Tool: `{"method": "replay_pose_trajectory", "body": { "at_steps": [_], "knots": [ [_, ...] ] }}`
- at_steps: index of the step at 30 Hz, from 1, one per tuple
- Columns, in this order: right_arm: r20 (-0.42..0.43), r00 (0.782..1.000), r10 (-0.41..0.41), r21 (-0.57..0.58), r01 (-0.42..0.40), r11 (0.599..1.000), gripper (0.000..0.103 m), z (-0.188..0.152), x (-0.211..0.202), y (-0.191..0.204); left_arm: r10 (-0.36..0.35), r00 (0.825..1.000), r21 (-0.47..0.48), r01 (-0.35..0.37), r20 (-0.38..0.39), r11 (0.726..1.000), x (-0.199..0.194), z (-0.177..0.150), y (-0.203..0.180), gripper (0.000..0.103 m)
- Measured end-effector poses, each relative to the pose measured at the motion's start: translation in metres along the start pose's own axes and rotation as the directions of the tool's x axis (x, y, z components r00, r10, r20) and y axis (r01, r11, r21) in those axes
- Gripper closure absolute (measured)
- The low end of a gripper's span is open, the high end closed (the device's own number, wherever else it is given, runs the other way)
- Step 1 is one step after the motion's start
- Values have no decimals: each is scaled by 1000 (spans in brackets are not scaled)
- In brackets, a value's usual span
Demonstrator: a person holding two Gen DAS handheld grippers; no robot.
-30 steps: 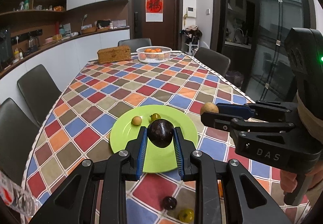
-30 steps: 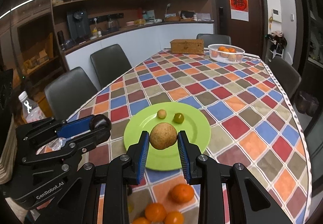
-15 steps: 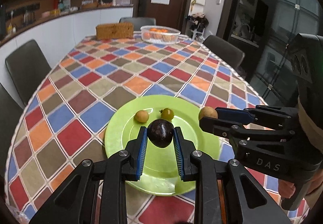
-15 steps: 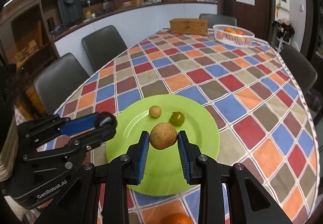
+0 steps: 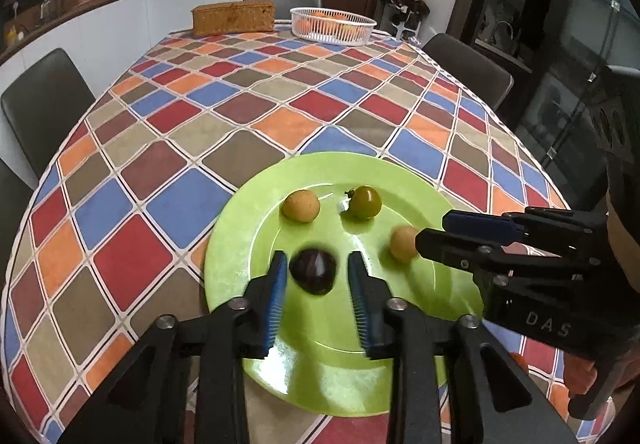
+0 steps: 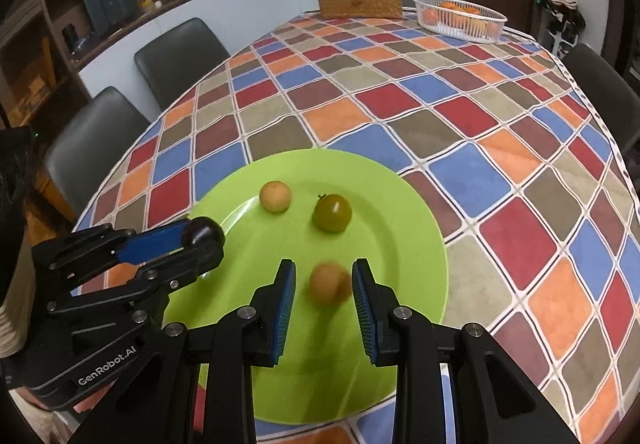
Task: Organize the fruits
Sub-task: 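Withdraw both tools from the plate toward the oranges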
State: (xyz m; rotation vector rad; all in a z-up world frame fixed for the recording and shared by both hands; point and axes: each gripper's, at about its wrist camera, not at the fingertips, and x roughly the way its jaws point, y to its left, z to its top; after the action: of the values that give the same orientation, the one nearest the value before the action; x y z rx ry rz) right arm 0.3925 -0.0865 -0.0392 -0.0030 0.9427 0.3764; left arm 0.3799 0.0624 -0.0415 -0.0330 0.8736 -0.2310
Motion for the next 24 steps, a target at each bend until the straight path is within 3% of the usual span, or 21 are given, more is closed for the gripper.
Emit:
{"method": "replay_pose_trajectory", "body": {
  "at_steps": [2,13,18,24],
  "knots": [
    [4,1000,0,10,0,1000,72,-2,-5,-2,30,999,15,-30,14,999,-7,-2,-3,66],
    [147,988,-47,-37,53,998,65,-34,-74,4,54,990,38,-59,127,998,-79,-32,-29,53],
    [211,977,-24,-54,36,998,57,-54,-109,11,62,980,65,-75,187,995,-114,-48,-49,47],
    [274,962,2,-50,12,999,57,-82,-149,18,64,967,62,-81,246,995,-153,-70,-68,42]
  ]
}}
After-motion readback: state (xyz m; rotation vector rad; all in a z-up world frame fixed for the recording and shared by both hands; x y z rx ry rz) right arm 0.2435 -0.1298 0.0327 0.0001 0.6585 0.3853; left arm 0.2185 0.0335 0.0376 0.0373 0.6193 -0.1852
